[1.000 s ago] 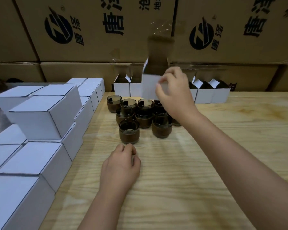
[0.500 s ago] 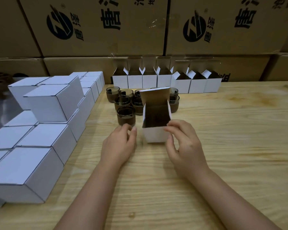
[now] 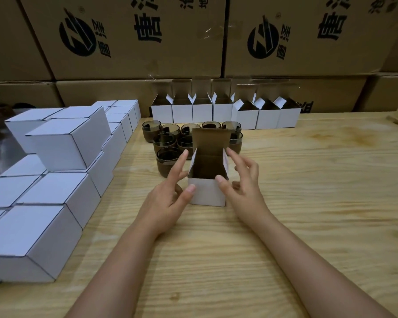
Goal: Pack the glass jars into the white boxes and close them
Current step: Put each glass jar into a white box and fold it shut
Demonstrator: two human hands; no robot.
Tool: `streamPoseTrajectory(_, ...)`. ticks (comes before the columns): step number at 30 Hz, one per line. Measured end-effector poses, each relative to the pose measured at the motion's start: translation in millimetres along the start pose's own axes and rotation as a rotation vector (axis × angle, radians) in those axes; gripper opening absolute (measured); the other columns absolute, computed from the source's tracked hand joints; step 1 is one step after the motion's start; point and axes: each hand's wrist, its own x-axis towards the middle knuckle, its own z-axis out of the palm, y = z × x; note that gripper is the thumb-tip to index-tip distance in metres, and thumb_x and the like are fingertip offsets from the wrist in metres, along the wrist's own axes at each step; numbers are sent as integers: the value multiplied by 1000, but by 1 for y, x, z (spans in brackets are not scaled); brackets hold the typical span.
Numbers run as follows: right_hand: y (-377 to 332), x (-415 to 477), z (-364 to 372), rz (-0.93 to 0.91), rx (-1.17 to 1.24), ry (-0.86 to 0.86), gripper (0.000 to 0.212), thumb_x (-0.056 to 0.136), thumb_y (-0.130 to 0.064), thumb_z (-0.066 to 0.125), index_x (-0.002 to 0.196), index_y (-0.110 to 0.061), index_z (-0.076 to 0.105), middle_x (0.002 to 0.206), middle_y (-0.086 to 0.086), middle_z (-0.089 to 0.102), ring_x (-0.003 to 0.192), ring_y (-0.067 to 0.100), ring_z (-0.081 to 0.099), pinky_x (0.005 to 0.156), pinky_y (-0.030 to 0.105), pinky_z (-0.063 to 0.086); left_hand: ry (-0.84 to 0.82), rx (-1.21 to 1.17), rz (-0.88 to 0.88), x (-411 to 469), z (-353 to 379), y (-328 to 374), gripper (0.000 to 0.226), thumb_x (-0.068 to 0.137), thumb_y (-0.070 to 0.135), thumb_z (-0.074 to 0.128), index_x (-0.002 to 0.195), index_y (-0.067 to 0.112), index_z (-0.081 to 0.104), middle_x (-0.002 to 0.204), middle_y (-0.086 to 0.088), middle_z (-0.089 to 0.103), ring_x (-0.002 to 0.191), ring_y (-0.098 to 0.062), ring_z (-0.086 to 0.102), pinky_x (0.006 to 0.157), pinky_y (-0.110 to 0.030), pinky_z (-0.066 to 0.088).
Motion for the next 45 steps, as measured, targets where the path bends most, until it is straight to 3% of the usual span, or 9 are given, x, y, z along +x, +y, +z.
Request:
streamPoseTrajectory(4,4,2,0,-24,96,-61,39,91,-34,60,122,-51,44,133,-5,34,109,-20,38,79,2,41,43,10,56,2,4,0,59,83,68,32,136,71,7,111,28,50,82,-3,59,72,-25,49)
streamPoseTrajectory(12,4,5,-5,17,156,-148,41,80,-28,43,114,-50,52,128,2,40,114,-15,34,85,-4,28,95,14,172,4,17,4,50,89,56,32,136,68,18,84,8,51,75,-14,53,66,-23,45)
streamPoseTrajectory(19,11,6,-6,33,410,-40,36,81,-26,53,112,-41,43,127,6,48,115,18,50,92,35,46,103,-56,123,3,16,1,42,86,55,33,127,44,26,75,11,52,66,-6,56,58,-25,42)
streamPoseTrajectory(24,18,12,-8,252,467,122,12,86,-39,51,89,-27,52,98,-7,57,91,4,56,68,22,50,143,-95,-53,4,16,-2,31,80,67,32,95,41,29,83,5,62,70,-8,63,60,-29,48)
streamPoseTrajectory(27,21,15,-9,273,471,148,14,95,-15,50,83,-20,55,101,-6,64,98,16,58,71,27,50,184,-185,-53,7,15,-1,24,83,61,37,91,39,39,84,8,63,72,3,65,57,-11,44)
streamPoseTrajectory(30,17,13,-11,229,516,92,23,92,-3,44,87,-19,59,94,-7,68,84,11,62,62,21,50,200,-255,-77,9,13,0,16,83,57,42,85,41,44,86,17,59,73,-2,63,63,-27,55)
streamPoseTrajectory(33,14,13,-14,208,508,1,42,78,-13,39,99,-36,67,114,2,64,91,18,63,72,31,52,156,-351,-105,9,12,0,17,81,55,43,91,41,47,110,19,56,104,-6,58,80,-44,54)
streamPoseTrajectory(37,13,13,-15,177,438,-86,58,75,-18,34,115,-51,61,129,4,53,121,24,50,102,41,43,35,-465,-98,10,11,2,34,81,53,42,113,44,48,111,27,57,107,3,55,83,-21,44)
streamPoseTrajectory(45,13,8,-10,83,282,-118,46,80,-45,55,124,-34,50,113,-13,57,100,-4,57,85,16,44,-21,-575,-107,12,14,-1,42,84,47,47,126,41,51,122,23,58,115,-3,55,88,-21,43)
